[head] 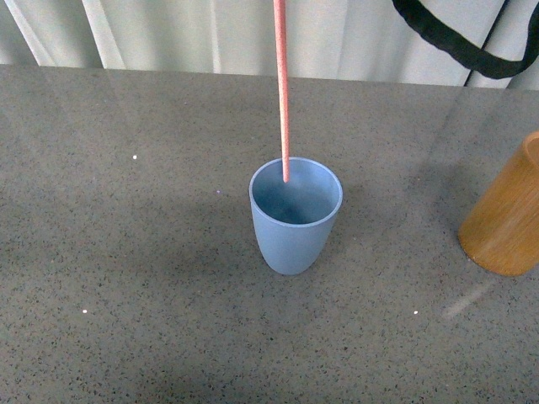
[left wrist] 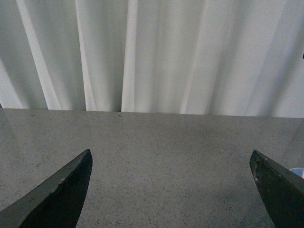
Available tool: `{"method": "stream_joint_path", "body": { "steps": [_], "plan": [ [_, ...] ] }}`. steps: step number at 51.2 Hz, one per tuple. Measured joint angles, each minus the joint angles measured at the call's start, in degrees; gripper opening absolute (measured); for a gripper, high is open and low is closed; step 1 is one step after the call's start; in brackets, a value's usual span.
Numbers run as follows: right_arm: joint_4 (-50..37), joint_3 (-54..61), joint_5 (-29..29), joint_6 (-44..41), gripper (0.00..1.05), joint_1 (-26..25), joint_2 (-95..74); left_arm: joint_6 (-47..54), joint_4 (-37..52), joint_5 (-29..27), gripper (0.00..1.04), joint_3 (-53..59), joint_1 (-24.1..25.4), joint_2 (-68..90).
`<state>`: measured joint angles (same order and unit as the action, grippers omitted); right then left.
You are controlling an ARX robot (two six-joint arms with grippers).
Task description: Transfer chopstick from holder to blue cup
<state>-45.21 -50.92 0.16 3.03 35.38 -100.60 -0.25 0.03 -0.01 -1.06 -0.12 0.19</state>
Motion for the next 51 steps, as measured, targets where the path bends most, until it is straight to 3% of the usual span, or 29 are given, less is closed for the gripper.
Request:
{"method": "stream_joint_path", "body": {
  "steps": [21,34,45,51],
  "plan": [
    [-2.51,3.19,2.73,1.33,0.02,1.55,-4.33,0.00,0.00,0.02,0.98,0.00,0.00,0.00],
    [-2.49,3.48,3.93,3.48,0.47,1.62,-4.17,0.00,0.00,0.02,0.98,0.00,0.00,0.00],
    [1.16,6.60,5.88,4.72,0.95,-0.94,5.44,0.00,0.00,0.00,0.98,0.00,0.00,0.00],
    [5.33,10.58,9.66,4.79,0.94,-3.91,12.55,0.00,0.00,0.02,0.98,0.00,0.00,0.00]
  ]
}}
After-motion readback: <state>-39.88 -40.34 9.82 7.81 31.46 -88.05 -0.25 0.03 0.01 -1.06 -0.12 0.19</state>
